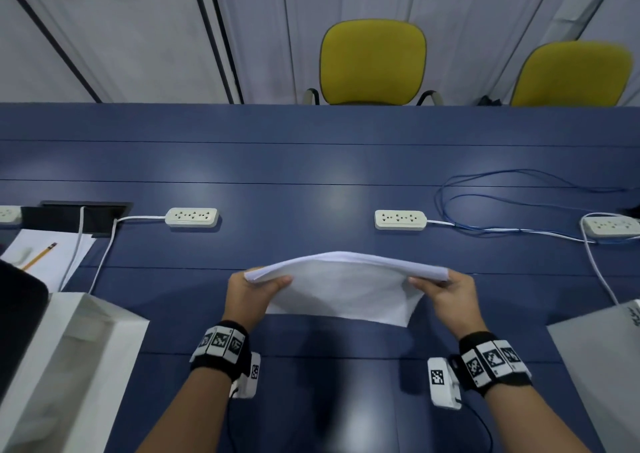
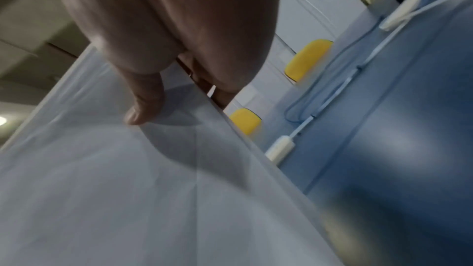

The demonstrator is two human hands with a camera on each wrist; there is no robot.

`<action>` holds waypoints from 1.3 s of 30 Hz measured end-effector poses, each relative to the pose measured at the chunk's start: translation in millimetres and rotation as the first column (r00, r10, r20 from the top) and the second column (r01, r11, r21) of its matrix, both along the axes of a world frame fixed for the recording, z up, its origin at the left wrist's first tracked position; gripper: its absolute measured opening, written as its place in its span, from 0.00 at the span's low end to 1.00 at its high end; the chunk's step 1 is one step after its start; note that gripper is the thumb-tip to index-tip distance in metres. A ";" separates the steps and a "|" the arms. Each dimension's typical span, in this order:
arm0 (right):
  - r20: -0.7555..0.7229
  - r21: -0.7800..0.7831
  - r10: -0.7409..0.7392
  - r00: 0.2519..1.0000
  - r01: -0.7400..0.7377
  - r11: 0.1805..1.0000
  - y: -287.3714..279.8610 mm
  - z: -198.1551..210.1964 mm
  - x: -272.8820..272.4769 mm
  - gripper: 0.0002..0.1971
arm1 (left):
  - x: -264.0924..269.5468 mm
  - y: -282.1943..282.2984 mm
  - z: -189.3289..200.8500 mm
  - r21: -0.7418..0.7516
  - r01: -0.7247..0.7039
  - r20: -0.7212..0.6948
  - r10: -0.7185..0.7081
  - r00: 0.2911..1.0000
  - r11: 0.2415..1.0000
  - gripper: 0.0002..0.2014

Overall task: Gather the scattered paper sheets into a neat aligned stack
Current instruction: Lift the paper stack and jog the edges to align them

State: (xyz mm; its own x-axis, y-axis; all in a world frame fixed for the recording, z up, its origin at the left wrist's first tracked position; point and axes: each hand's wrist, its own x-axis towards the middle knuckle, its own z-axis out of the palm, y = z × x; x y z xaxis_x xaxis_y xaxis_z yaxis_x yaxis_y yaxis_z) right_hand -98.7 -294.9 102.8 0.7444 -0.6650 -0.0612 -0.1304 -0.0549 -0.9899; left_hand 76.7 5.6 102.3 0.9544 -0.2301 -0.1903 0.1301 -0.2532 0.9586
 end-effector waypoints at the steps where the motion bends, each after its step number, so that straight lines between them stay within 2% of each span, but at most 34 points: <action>1: 0.043 -0.007 -0.006 0.999 0.006 1.000 0.3 6.6 -0.5 0.10 | 1.5 0.4 7.1 -0.015 0.007 0.033 -0.006 0.999 1.000 0.07; 3: 0.093 -0.017 -0.009 0.996 0.010 1.000 -2.0 12.8 -0.8 0.10 | 1.4 0.7 19.1 -0.043 0.011 0.094 -0.007 0.996 0.999 0.08; 7: 0.050 -0.045 0.041 0.998 -0.039 0.998 -3.5 9.8 -0.7 0.11 | 1.3 -0.9 28.7 -0.097 0.003 0.143 0.011 0.990 0.995 0.11; 12: 0.112 -0.041 -0.080 0.990 0.085 0.996 5.7 1.5 0.4 0.10 | -6.4 -8.1 28.0 -0.119 -0.014 0.255 0.044 0.966 0.993 0.12; 14: 0.076 -0.055 -0.083 0.994 0.087 0.995 3.4 -12.2 -0.9 0.10 | -9.0 -8.6 16.3 -0.097 0.009 0.230 0.013 0.973 0.995 0.13; 17: -0.067 -0.047 -0.024 0.997 0.021 0.999 -1.5 -36.6 -5.9 0.12 | -11.2 0.5 -20.7 -0.013 0.054 0.057 -0.053 0.997 0.998 0.21; 18: -0.101 -0.035 0.001 0.995 -0.004 0.999 -2.2 -42.6 -7.7 0.12 | -13.1 3.4 -28.4 0.024 0.068 0.013 -0.069 0.998 0.997 0.20; 20: -0.142 -0.038 0.006 0.990 -0.012 0.999 -2.3 -47.9 -6.8 0.10 | -15.6 3.3 -41.7 0.103 0.094 -0.008 -0.094 0.996 0.990 0.07; 22: -0.140 -0.051 -0.045 0.989 0.038 0.998 -2.3 -42.6 -3.5 0.09 | -11.8 -1.8 -41.8 0.166 0.049 0.017 -0.052 0.998 0.985 0.11; 26: -0.033 0.002 -0.124 0.992 0.124 0.992 -0.9 -27.1 -0.2 0.07 | -7.8 -8.8 -22.8 0.026 -0.045 -0.014 0.045 0.999 0.999 0.09; 32: -0.133 -0.049 -0.057 0.990 0.051 0.998 -0.3 -40.9 -4.0 0.08 | -16.9 -3.0 -44.6 0.130 0.001 0.009 -0.002 1.000 0.992 0.09; 36: -0.123 -0.024 -0.040 0.992 0.037 0.999 1.8 -32.8 -6.1 0.08 | -20.2 -4.8 -40.0 0.065 0.009 0.017 -0.010 1.000 0.998 0.09; 39: -0.051 0.067 -0.032 0.998 0.036 0.997 5.9 -25.0 -6.3 0.06 | -24.2 -9.3 -32.8 -0.047 0.017 0.036 -0.015 0.999 0.999 0.19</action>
